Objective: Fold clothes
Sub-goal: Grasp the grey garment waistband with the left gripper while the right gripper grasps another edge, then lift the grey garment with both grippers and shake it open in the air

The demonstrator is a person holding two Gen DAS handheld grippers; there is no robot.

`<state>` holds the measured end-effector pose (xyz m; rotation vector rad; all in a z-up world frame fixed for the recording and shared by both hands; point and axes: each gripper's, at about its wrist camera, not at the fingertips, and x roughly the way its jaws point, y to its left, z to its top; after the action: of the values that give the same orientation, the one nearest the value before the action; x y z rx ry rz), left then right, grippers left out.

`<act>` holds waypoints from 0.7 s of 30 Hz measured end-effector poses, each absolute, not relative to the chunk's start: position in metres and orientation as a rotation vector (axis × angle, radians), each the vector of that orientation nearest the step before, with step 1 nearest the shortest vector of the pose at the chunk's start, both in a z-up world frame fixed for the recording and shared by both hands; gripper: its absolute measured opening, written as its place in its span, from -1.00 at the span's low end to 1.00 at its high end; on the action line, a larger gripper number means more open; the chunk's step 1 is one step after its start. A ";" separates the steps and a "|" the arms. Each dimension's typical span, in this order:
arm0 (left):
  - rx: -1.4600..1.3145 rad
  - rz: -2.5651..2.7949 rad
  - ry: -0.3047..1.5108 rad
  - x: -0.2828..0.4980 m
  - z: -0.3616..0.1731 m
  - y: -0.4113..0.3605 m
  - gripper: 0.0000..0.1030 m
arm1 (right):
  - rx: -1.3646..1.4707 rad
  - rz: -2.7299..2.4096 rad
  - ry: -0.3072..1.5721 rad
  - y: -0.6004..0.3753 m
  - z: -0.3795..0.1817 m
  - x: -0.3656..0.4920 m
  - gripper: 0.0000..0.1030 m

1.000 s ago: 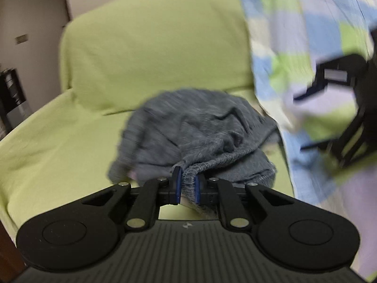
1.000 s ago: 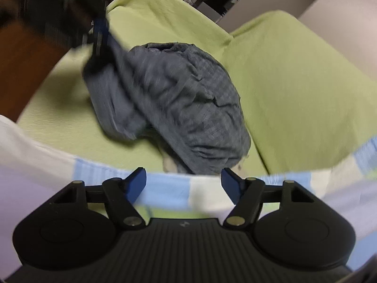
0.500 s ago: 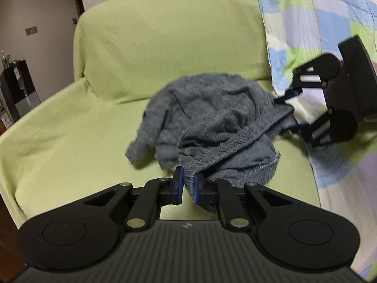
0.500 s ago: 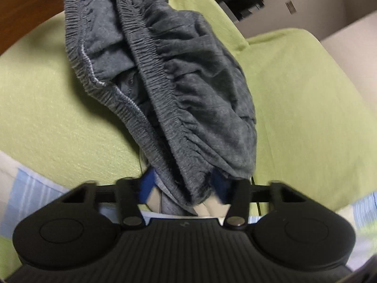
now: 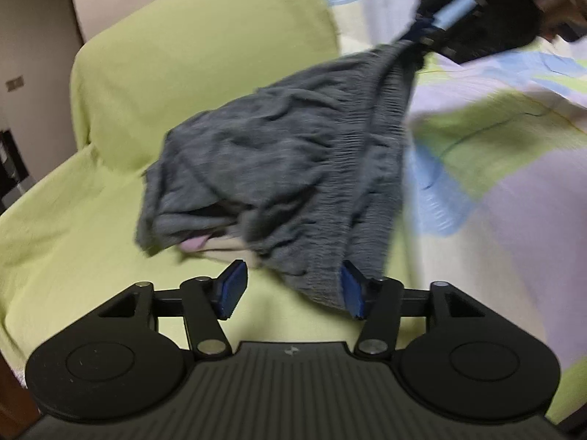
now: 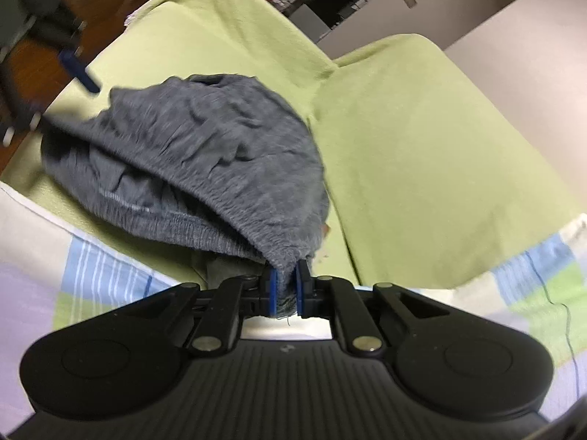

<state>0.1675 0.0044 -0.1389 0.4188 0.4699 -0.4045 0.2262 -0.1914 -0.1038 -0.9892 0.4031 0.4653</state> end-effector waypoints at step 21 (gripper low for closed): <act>0.543 -0.198 0.154 0.162 -0.044 0.014 -0.63 | -1.163 0.442 0.270 -0.196 -0.068 0.211 -0.89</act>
<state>0.1617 0.0141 -0.0439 0.5425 0.1542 -0.1984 0.2111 -0.1958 -0.0678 -1.1634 0.2696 0.4419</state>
